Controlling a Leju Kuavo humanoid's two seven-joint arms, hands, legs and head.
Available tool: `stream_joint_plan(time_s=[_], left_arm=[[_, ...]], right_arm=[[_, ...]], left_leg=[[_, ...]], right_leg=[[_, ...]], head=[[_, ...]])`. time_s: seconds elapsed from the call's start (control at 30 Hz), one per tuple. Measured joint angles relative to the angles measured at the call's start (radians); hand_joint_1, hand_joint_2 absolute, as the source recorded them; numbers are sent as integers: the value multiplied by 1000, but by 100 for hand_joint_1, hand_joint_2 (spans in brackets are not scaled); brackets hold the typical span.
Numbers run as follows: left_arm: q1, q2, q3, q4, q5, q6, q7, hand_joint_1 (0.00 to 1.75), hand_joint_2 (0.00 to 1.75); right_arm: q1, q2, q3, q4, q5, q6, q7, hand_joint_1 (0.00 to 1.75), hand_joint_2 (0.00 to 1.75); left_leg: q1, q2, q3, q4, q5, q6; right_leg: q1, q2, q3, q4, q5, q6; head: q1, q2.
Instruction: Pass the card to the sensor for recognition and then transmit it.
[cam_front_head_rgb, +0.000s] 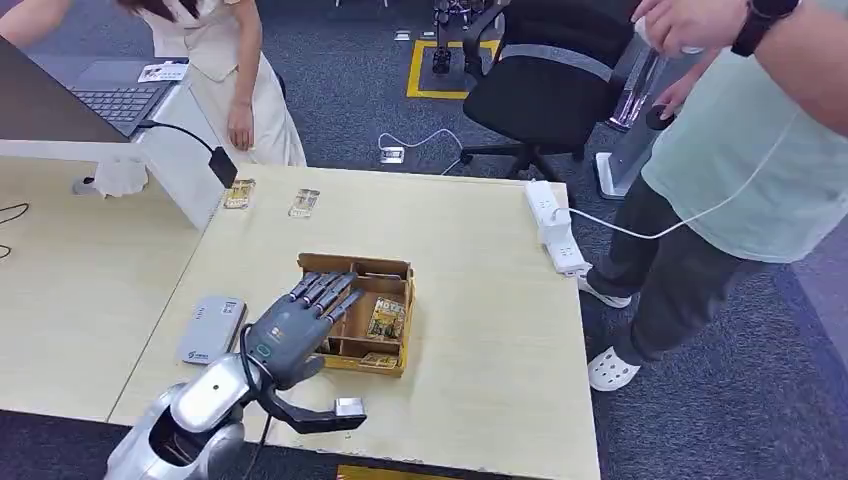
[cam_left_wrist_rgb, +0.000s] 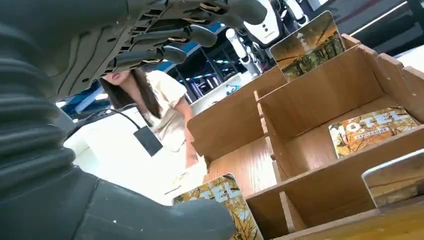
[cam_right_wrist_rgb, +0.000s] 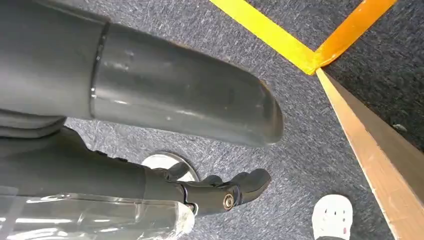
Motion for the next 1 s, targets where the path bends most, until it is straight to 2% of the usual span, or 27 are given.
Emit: stream_joint_plan(time_s=[0.2, 0.43, 0.8, 1.0], left_arm=[[0, 18, 0, 0, 9, -2, -6, 0, 175], [2, 50, -5, -1, 45, -8, -26, 0, 175], [26, 107, -74, -24, 110, -2, -50, 0, 175], [29, 108, -124, -34, 131, 9, -55, 0, 175]], right_arm=[[0, 0, 0, 0, -2, -1, 2, 0, 0], [0, 0, 3, -3, -22, -7, 39, 0, 0], [0, 0, 3, -7, -32, -3, 44, 0, 0], [0, 0, 3, -7, -30, -8, 40, 0, 0]], left_leg=[[0, 0, 0, 0, 0, 0], [0, 0, 0, 0, 0, 0], [0, 0, 0, 0, 0, 0], [0, 0, 0, 0, 0, 0]], right_leg=[[0, 0, 0, 0, 0, 0], [0, 0, 0, 0, 0, 0], [0, 0, 0, 0, 0, 0], [0, 0, 0, 0, 0, 0]], head=[[0, 0], [0, 0], [0, 0], [0, 0]])
